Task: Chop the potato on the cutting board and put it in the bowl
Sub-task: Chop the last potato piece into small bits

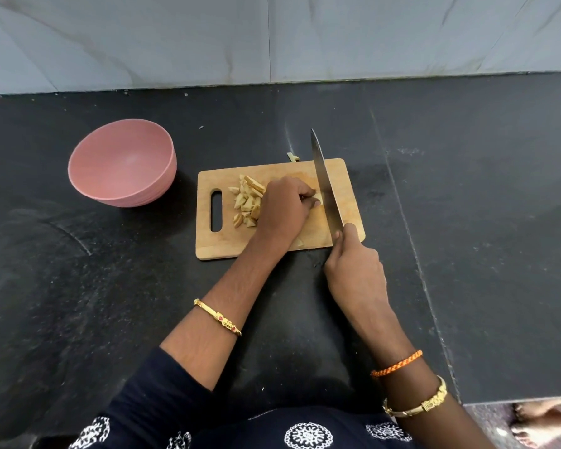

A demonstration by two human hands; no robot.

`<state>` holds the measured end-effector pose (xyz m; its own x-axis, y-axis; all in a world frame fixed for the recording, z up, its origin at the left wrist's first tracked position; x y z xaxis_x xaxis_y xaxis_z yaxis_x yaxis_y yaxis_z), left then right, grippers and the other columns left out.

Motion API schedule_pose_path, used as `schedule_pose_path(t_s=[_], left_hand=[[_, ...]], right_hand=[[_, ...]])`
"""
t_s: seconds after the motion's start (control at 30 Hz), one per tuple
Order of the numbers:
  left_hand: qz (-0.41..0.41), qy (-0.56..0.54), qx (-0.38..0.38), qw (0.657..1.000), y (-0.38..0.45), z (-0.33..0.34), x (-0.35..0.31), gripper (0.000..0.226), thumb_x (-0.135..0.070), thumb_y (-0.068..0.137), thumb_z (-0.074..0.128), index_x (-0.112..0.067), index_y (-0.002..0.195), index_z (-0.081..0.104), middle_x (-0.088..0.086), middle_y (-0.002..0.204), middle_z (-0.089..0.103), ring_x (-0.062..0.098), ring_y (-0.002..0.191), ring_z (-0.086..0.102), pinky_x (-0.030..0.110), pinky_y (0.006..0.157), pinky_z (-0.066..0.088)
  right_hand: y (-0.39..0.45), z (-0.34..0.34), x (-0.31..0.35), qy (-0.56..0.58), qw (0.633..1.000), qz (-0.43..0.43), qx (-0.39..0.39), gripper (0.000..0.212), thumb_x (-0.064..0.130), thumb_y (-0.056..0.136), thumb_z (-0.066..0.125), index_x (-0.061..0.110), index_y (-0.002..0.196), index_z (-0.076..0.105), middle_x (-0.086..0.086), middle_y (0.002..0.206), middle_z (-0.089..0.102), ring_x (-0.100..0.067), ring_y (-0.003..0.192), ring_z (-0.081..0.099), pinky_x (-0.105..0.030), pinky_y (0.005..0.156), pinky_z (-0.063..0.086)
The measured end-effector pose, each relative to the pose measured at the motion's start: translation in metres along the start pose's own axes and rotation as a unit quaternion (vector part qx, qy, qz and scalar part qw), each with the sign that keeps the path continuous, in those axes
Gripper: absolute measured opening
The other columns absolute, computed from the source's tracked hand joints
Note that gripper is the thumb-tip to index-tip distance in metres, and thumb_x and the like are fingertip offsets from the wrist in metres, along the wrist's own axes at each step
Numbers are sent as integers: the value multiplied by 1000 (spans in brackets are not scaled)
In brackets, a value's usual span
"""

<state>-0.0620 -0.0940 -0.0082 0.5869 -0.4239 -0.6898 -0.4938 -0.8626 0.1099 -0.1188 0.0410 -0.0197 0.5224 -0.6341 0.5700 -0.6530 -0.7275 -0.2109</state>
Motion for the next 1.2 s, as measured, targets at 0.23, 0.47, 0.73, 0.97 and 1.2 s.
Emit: schedule_pose_path(t_s=[0.23,0.47,0.73,0.97,1.2], left_hand=[[-11,-8,-9,1000,-2,-1,0,25,-16,79,73,-6,101,71,8,99,72,16,87,64,21,82,47],[-12,-13,-3,1000,-1,-2,0,25,-16,80,72,-5,102,71,8,100,72,15,89,64,19,82,46],[-5,15,26,1000,-1,0,-1,25,-8,81,69,-5,106,70,11,104,71,22,94,64,19,83,42],[-15,-4,-1,1000,-5,-3,-1,25,-7,81,69,-4,107,68,12,103,71,21,94,64,19,82,41],[-33,-26,2,999,-2,-5,3,26,-7,75,75,-2,100,71,12,99,72,17,91,64,15,81,41]], right_hand=[[3,-4,-5,65,998,-3,-5,24,32,102,30,15,88,38,-15,73,57,-34,66,56,-41,62,48],[4,-1,-1,55,998,3,11,22,32,102,28,17,88,35,-12,72,53,-33,68,55,-41,63,47],[12,-1,13,-88,994,23,64,7,15,96,33,18,98,28,-3,72,37,-29,76,46,-38,65,37],[5,-5,6,-131,983,50,121,10,15,95,37,18,102,31,-3,72,33,-27,82,48,-39,67,41],[-19,-20,-14,12,996,40,79,24,33,101,29,16,90,42,-12,84,56,-29,75,56,-36,67,44]])
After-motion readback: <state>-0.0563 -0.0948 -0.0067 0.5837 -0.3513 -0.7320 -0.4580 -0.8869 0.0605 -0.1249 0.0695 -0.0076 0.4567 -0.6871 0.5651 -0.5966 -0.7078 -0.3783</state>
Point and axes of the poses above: each hand's wrist, its own y-axis towards the middle knuckle, its own z-axis out of the palm, x = y × z, the point moved 6 cm from there along y, towards the middle knuckle
